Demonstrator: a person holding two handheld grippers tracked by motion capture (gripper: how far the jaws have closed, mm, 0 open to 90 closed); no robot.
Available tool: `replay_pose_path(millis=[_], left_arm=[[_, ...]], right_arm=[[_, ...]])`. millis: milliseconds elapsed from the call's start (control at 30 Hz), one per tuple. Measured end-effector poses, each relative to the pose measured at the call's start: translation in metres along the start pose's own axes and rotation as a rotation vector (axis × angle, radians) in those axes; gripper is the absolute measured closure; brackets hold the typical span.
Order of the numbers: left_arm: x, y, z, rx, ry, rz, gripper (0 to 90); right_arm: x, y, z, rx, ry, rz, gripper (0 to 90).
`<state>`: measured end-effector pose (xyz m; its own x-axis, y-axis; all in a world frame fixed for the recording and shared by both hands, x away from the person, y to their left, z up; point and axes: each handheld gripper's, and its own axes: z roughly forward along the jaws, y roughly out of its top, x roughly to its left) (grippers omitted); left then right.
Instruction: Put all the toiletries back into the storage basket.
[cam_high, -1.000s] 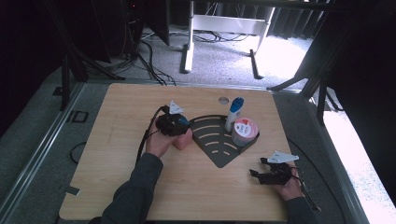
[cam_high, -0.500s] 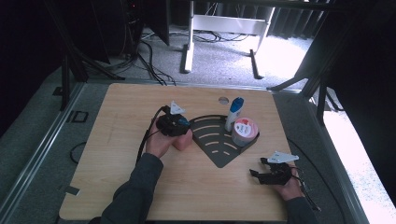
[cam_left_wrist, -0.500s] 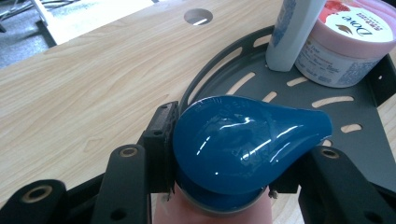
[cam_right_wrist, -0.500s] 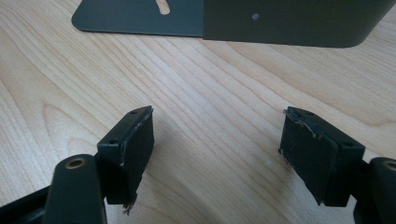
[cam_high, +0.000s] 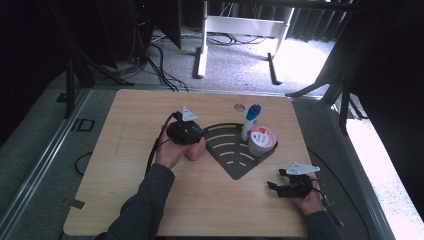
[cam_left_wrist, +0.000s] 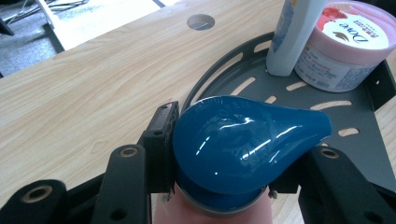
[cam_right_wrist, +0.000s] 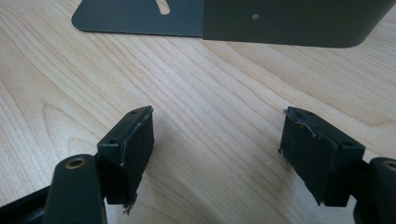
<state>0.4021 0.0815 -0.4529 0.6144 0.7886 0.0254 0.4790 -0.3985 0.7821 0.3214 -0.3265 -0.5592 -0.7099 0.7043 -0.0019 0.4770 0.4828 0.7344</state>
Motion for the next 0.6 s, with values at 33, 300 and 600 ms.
replay_pose_path(millis=[33, 300, 600], left_arm=[[0.0, 0.001, -0.001, 0.001, 0.001, 0.001, 52.7], [-0.001, 0.009, -0.009, 0.009, 0.017, 0.008, 52.8], [-0.004, 0.02, -0.02, -0.015, 0.012, 0.025, 52.8]], right_arm=[[0.0, 0.0, 0.0, 0.0, 0.0, 0.0, 25.4], [0.0, 0.0, 0.0, 0.0, 0.0, 0.0, 25.4], [0.0, 0.0, 0.0, 0.0, 0.0, 0.0, 25.4]])
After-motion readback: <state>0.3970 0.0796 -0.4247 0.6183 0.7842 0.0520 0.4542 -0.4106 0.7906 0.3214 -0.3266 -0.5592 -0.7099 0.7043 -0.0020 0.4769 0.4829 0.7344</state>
